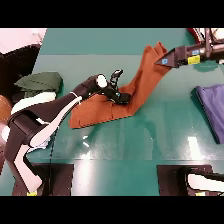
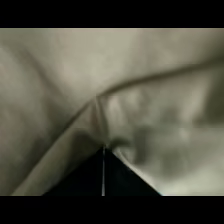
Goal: Fold the shirts.
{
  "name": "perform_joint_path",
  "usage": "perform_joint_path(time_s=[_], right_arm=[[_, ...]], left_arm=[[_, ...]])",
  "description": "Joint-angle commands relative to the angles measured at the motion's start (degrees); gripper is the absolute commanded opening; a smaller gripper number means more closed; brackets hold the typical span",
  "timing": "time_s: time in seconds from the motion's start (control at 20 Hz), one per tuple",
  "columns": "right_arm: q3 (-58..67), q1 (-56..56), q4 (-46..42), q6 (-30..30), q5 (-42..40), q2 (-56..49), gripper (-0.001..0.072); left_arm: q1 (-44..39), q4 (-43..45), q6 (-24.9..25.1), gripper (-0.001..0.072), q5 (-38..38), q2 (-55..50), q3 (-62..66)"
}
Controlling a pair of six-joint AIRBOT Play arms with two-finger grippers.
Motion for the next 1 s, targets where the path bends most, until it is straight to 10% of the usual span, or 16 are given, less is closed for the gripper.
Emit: perform_joint_path(time_s=[0.0,0.7,0.85,0.95], right_arm=[[3.06,5.81,1.09,0.20,-3.06,0.28,0.0014],[3.69,38.16,1.09,-4.20,-24.85,-14.03,0.0020],[3.69,43.36,1.03,-7.06,-26.60,-19.32,0.0604],[3.67,42.34,-1.07,-6.38,-21.31,-19.98,0.0496]], left_arm=[[-0.33,1.70,-0.63,0.0023,-0.09,-0.79,0.42],[27.32,21.03,1.14,0.0025,-13.25,31.78,0.46],[31.65,22.18,1.11,0.0025,-13.46,36.72,0.46],[33.18,22.18,1.09,0.0025,-14.16,38.45,0.46]])
